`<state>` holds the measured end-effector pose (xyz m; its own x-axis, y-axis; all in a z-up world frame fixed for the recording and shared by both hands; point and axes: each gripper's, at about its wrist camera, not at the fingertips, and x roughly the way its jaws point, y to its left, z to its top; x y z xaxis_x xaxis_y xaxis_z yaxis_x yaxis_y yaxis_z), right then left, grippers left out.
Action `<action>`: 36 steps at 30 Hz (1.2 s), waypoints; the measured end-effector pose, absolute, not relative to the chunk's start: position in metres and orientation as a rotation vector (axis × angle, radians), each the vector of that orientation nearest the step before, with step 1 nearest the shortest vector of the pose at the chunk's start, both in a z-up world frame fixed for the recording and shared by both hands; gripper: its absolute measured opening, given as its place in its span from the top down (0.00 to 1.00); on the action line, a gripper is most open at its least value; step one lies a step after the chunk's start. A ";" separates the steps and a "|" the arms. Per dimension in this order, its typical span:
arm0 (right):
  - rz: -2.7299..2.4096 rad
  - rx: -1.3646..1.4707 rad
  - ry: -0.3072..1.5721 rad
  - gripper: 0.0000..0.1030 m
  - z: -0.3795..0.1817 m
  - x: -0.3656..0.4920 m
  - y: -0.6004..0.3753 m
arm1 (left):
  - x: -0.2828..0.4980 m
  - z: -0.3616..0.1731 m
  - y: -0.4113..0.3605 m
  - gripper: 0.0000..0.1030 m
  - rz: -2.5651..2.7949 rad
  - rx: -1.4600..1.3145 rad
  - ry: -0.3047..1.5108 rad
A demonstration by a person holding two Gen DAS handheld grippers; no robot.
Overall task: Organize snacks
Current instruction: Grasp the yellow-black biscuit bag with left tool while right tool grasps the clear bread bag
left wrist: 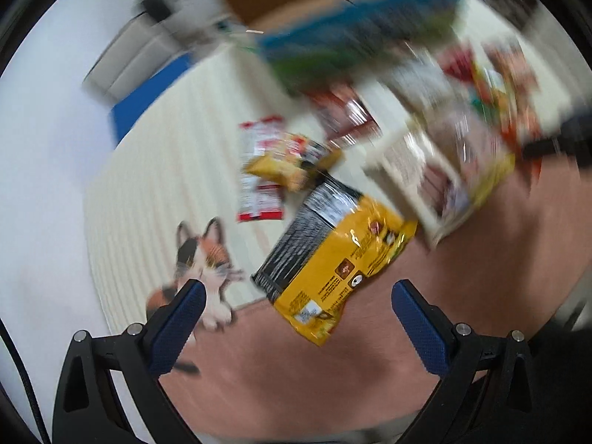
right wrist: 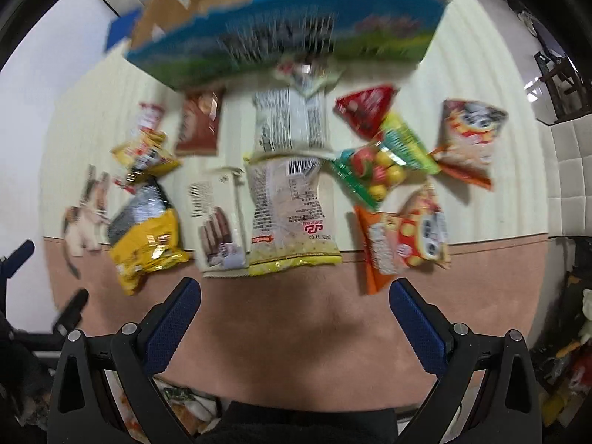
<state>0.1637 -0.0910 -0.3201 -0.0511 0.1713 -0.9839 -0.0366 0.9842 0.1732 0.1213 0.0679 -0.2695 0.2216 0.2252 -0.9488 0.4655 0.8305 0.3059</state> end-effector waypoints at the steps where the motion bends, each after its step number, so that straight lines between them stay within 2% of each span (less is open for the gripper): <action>1: 0.170 0.092 1.629 0.00 -0.332 0.167 -0.086 | 0.123 -0.283 0.066 0.00 -0.202 0.679 1.365; 4: 0.148 0.061 1.674 0.00 -0.363 0.175 -0.074 | 0.127 -0.320 0.057 0.00 -0.243 0.819 1.381; 8: 0.120 0.039 1.701 0.00 -0.387 0.180 -0.070 | 0.147 -0.347 0.054 0.00 -0.211 0.804 1.411; 13: 0.084 0.064 1.712 0.00 -0.405 0.191 -0.078 | 0.181 -0.345 0.069 0.00 -0.141 0.605 1.446; 17: 0.079 0.086 1.739 0.00 -0.421 0.196 -0.076 | 0.193 -0.352 0.079 0.00 -0.116 0.552 1.454; 22: 0.078 0.100 1.765 0.01 -0.446 0.199 -0.064 | 0.187 -0.341 0.094 0.00 -0.392 0.459 1.474; 25: 0.072 0.109 1.777 0.01 -0.457 0.199 -0.059 | 0.170 -0.339 0.093 0.00 -0.491 0.550 1.485; 30: 0.085 0.087 1.776 0.01 -0.464 0.200 -0.046 | 0.156 -0.368 0.093 0.00 -0.486 0.722 1.515; 36: 0.079 0.075 1.794 0.01 -0.451 0.196 -0.035 | 0.178 -0.389 0.097 0.00 -0.398 0.621 1.559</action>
<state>0.1960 -0.0351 -0.4511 -0.2225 0.0937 -0.9704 0.0080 0.9955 0.0942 0.1780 0.0974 -0.3885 -0.0041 0.1471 -0.9891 0.6033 0.7892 0.1148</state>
